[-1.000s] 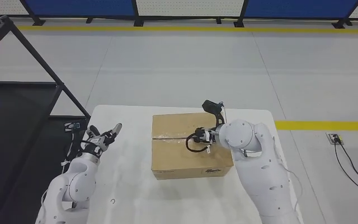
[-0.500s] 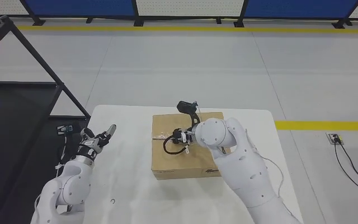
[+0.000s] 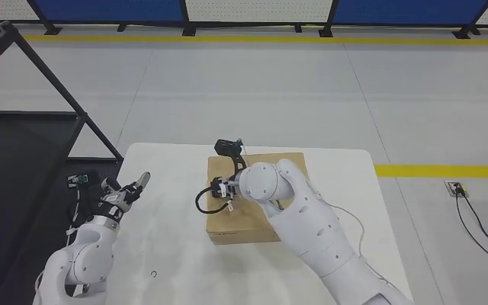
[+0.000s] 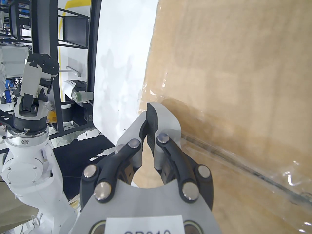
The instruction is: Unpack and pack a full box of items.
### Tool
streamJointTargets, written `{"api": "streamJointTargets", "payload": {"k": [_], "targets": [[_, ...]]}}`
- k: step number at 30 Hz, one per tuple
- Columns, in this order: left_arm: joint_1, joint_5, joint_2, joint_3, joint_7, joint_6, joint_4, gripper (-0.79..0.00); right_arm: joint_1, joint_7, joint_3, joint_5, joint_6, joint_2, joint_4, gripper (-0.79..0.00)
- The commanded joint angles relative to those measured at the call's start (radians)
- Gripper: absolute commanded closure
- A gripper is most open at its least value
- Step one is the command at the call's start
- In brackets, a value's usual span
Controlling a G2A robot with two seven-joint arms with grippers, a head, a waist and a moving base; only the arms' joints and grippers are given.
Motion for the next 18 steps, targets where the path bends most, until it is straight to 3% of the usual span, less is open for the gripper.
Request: {"api": "streamJointTargets", "payload": {"k": [1, 6, 9, 12, 18], "targets": [[0.002, -0.005, 0.002, -0.007, 0.000, -0.007, 0.004, -0.785, 0.009, -0.011, -0.009, 0.014, -0.006, -0.006, 0.012, 0.000], [0.003, -0.013, 0.005, -0.011, -0.005, -0.023, 0.010, -0.785, 0.012, -0.044, -0.016, 0.045, -0.040, -0.015, -0.003, 0.000], [0.001, -0.017, 0.007, -0.010, -0.010, -0.035, 0.013, -0.785, -0.008, -0.069, 0.013, 0.039, -0.066, -0.005, -0.080, 0.000], [-0.002, -0.020, 0.009, -0.006, -0.017, -0.048, 0.015, -0.785, -0.071, -0.074, 0.072, -0.022, -0.071, 0.022, -0.249, 0.000], [-0.018, -0.021, 0.011, 0.023, -0.038, -0.073, 0.025, -0.785, -0.339, -0.018, 0.245, -0.167, -0.071, 0.088, -0.710, 0.000]]}}
